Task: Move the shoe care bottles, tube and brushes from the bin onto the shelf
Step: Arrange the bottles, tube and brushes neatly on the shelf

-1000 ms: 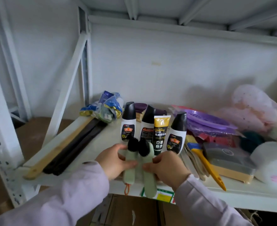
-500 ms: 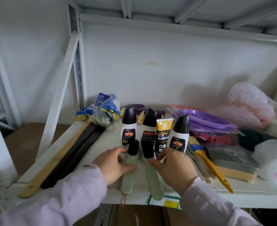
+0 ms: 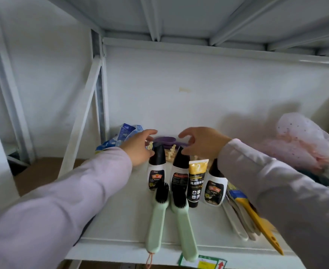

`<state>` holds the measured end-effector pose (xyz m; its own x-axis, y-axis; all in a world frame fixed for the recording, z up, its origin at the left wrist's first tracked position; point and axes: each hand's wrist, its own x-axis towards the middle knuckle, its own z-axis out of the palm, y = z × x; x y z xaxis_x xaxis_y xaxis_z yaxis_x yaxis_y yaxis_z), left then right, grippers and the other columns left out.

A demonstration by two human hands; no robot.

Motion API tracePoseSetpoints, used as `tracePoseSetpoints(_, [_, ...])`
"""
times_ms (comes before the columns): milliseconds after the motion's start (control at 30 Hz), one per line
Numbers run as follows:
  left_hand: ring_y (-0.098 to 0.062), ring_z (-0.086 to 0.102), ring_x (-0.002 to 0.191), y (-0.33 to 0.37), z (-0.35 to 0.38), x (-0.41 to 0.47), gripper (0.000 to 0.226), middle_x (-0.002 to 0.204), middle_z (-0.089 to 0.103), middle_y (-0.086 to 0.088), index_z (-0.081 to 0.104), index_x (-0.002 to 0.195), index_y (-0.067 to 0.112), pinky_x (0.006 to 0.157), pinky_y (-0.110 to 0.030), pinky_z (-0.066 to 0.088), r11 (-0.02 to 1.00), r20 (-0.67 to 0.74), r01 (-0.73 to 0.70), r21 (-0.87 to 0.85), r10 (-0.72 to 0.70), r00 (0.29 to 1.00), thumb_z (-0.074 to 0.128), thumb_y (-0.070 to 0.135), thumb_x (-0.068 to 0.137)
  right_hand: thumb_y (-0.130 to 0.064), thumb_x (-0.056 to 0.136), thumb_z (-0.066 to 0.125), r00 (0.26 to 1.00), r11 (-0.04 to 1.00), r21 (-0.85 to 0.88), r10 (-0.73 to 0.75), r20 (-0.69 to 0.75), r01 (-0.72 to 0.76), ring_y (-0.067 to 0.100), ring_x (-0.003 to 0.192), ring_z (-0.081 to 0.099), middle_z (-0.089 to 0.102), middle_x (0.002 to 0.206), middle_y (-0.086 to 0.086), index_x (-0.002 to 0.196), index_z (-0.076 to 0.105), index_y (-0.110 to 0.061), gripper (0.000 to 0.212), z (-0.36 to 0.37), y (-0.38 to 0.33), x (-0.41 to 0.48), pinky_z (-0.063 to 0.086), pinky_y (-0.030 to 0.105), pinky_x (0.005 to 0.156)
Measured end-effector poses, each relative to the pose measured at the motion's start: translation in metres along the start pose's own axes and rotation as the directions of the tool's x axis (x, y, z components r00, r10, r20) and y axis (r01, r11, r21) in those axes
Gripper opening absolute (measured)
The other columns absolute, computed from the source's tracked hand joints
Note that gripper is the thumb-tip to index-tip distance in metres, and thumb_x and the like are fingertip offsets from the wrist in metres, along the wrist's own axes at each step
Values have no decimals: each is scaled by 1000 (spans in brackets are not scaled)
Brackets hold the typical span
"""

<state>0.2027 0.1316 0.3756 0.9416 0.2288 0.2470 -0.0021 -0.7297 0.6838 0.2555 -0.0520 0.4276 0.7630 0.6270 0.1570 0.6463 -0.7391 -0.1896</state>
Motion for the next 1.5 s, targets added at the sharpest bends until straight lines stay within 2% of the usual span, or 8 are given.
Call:
tracePoseSetpoints(233, [-23, 58, 113, -11, 5, 10, 68, 128, 56, -2, 38, 134, 25, 106, -38, 42, 998, 236, 59, 18, -62, 970, 68, 4, 78, -23, 78, 69, 987, 994, -83, -58, 148, 70, 23, 107, 58, 63, 120, 2, 124, 54, -22, 48, 14, 8, 15, 47, 31, 88])
tracePoseSetpoints(333, [-19, 61, 105, -14, 11, 11, 59, 113, 59, 3, 44, 129, 21, 100, -33, 45, 997, 199, 72, 34, -78, 977, 69, 8, 78, -23, 80, 68, 987, 997, -41, -51, 155, 58, 23, 103, 58, 63, 116, 3, 120, 55, -19, 42, 17, 11, 19, 46, 29, 82])
tracePoseSetpoints(500, [-23, 60, 110, -15, 11, 12, 56, 123, 61, -2, 44, 127, 23, 102, -39, 45, 993, 104, 66, 96, -76, 992, 70, 17, 78, -24, 85, 57, 997, 998, 32, -55, 62, 53, 19, 77, 56, 64, 92, 1, 120, 49, -22, 35, 19, 9, 26, 45, 26, 64])
tracePoseSetpoints(633, [-24, 55, 116, -14, 6, 12, 55, 126, 58, -5, 42, 130, 22, 97, -30, 40, 989, 50, 64, 136, -71, 996, 67, 16, 81, -29, 89, 52, 996, 998, -19, -66, 60, 67, 24, 97, 58, 64, 112, 7, 111, 58, -18, 25, 22, 1, 35, 45, 27, 76])
tracePoseSetpoints(900, [-24, 55, 117, -24, -4, 14, 55, 133, 53, -7, 37, 134, 22, 91, -24, 37, 986, 69, 103, 129, -112, 991, 60, 10, 86, -16, 82, 60, 978, 996, -81, -26, 208, 43, 28, 100, 62, 69, 106, 12, 114, 59, -10, 32, 23, -7, 52, 49, 33, 83])
tracePoseSetpoints(1167, [-27, 50, 124, -38, 5, 10, 77, 138, 49, -5, 23, 142, 30, 105, -35, 37, 985, 51, 166, 45, -168, 984, 68, 17, 81, -40, 80, 65, 999, 992, 124, -27, 25, 24, 20, 82, 56, 63, 100, 5, 105, 60, -15, 36, 33, -4, 55, 43, 26, 70])
tracePoseSetpoints(1333, [-23, 52, 118, -47, 16, 4, 61, 126, 58, -3, 34, 137, 25, 93, -26, 34, 971, -50, 224, 80, -221, 974, 64, 21, 84, -35, 83, 63, 995, 992, 93, -86, 57, 80, 22, 102, 56, 62, 118, 6, 119, 56, -19, 40, 37, -7, 59, 44, 28, 85])
tracePoseSetpoints(1500, [-24, 53, 121, -52, 18, 6, 53, 130, 59, -2, 40, 133, 24, 102, -37, 38, 968, -104, 237, 83, -229, 968, 63, 23, 85, -35, 81, 65, 998, 984, 168, -59, -16, 61, 19, 90, 54, 63, 112, 6, 112, 56, -19, 36, 39, -3, 63, 45, 27, 76])
